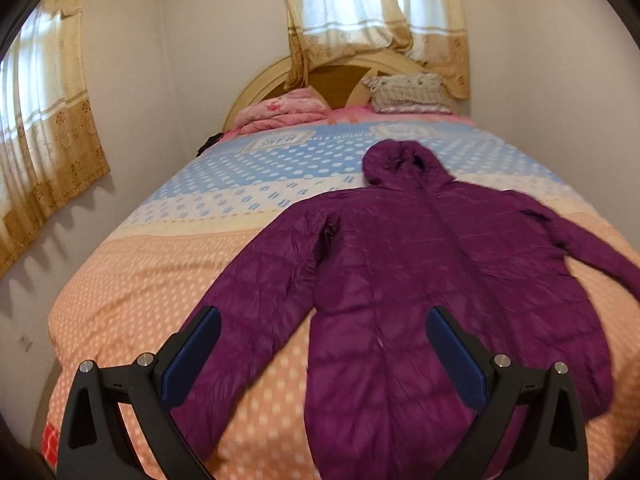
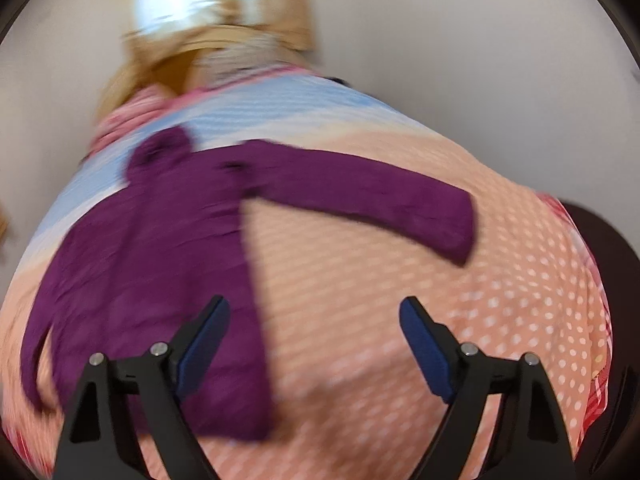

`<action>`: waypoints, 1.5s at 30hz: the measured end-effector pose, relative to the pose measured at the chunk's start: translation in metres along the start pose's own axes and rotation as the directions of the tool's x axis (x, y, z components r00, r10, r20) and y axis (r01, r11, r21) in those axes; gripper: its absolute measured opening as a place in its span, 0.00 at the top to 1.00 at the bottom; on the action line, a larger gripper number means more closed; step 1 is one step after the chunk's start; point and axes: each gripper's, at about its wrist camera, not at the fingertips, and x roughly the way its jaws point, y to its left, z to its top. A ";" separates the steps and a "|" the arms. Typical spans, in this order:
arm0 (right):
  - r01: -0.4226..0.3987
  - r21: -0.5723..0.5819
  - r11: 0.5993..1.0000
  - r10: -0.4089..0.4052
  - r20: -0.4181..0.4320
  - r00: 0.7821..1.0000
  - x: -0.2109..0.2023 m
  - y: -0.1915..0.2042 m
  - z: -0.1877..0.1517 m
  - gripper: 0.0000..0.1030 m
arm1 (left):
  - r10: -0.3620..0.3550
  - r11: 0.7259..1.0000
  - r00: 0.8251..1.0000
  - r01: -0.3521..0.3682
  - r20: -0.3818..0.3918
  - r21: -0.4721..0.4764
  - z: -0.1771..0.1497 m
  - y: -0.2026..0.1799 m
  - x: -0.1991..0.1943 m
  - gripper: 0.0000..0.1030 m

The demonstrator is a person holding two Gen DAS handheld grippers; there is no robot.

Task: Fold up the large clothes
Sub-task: 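Grasp the jacket sleeve cuff with the right gripper and fold it across the body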

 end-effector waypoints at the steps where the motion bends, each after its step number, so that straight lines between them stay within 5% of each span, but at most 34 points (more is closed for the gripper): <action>1: 0.034 0.034 0.999 -0.034 -0.007 0.999 0.014 -0.016 0.012 0.16 | 0.001 1.000 1.000 -0.001 -0.003 -0.001 0.004 -0.001 0.013 0.01; 5: 0.130 0.106 0.986 -0.127 -0.031 0.991 0.049 -0.054 0.041 0.18 | 0.044 0.999 0.998 -0.044 -0.037 0.007 0.015 -0.011 0.062 0.01; 13: 0.211 0.165 0.964 -0.188 -0.144 0.972 0.114 -0.084 0.063 0.39 | 0.129 0.991 0.986 -0.127 -0.105 0.031 0.027 -0.023 0.146 0.01; 16: 0.213 0.165 0.963 -0.194 -0.123 0.973 0.126 -0.093 0.062 0.52 | 0.170 0.985 0.975 -0.168 -0.144 0.028 0.025 -0.020 0.173 0.01; 20: 0.185 0.150 0.971 -0.173 -0.088 0.981 0.122 -0.096 0.068 0.85 | 0.190 0.982 0.968 -0.187 -0.166 0.032 0.023 -0.012 0.189 0.01; 23: 0.180 0.128 0.975 -0.177 -0.037 0.984 0.116 -0.087 0.076 0.90 | 0.202 0.979 0.968 -0.199 -0.148 0.032 0.029 -0.005 0.187 0.01; 35: 0.035 -0.111 0.993 -0.018 0.155 0.988 0.078 0.062 0.116 0.91 | 0.195 0.980 0.976 -0.198 -0.096 -0.025 0.062 0.015 0.171 0.01; 45: -0.141 -0.309 0.940 0.181 0.105 0.978 0.099 0.210 0.088 0.91 | 0.175 0.983 0.977 -0.181 -0.125 -0.037 0.052 0.032 0.175 0.01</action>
